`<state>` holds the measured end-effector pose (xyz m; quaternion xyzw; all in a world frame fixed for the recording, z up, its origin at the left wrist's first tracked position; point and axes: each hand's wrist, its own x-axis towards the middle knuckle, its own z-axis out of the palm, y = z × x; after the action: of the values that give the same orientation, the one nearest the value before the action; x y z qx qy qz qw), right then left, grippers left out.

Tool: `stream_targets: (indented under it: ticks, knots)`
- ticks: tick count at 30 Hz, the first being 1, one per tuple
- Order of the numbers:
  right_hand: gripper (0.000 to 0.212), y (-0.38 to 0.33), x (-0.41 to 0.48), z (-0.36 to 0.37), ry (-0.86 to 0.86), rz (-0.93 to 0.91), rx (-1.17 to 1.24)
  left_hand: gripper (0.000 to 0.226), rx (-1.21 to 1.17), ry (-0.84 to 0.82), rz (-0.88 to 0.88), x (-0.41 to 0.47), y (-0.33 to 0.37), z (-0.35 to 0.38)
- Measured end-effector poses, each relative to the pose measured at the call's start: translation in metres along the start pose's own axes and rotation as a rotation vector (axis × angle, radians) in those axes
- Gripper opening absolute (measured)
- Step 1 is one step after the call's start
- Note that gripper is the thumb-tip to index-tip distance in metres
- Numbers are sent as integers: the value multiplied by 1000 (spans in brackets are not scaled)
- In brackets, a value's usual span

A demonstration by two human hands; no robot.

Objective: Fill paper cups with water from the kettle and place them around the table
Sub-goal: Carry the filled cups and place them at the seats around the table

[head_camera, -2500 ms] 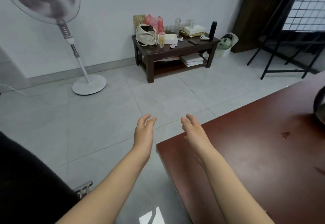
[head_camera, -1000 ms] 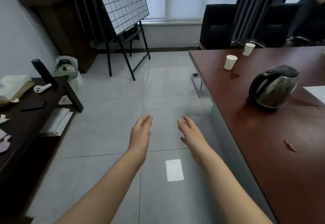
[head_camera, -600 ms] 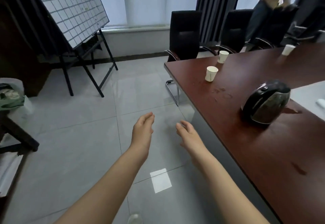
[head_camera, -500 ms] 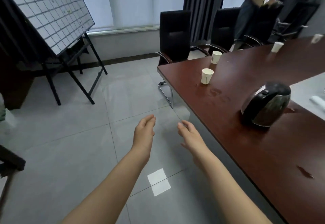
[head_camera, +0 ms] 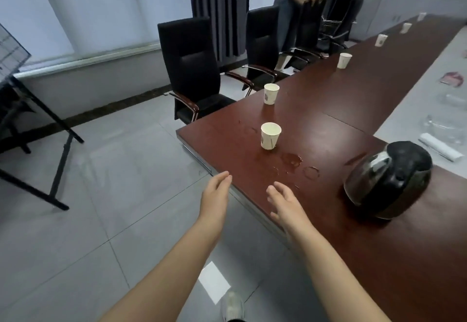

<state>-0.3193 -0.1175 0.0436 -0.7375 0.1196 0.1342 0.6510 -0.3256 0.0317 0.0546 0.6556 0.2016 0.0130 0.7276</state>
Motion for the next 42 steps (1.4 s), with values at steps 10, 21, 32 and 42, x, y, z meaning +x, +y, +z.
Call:
stream_targets:
  ticks: [10,21,32,42]
  knots:
    - [53,-35,179,-21,177,70,68,25,135,-113,-20,201,14,81]
    - [51,-37,297,-21,349,113,96,45,219,-288,-97,319,-12,148]
    - [28,-12,342,12,537,82,196,52,262,-603,-54,362,-42,168]
    - [29,-7,346,25,675,70,274,34,285,-657,-46,362,-40,165]
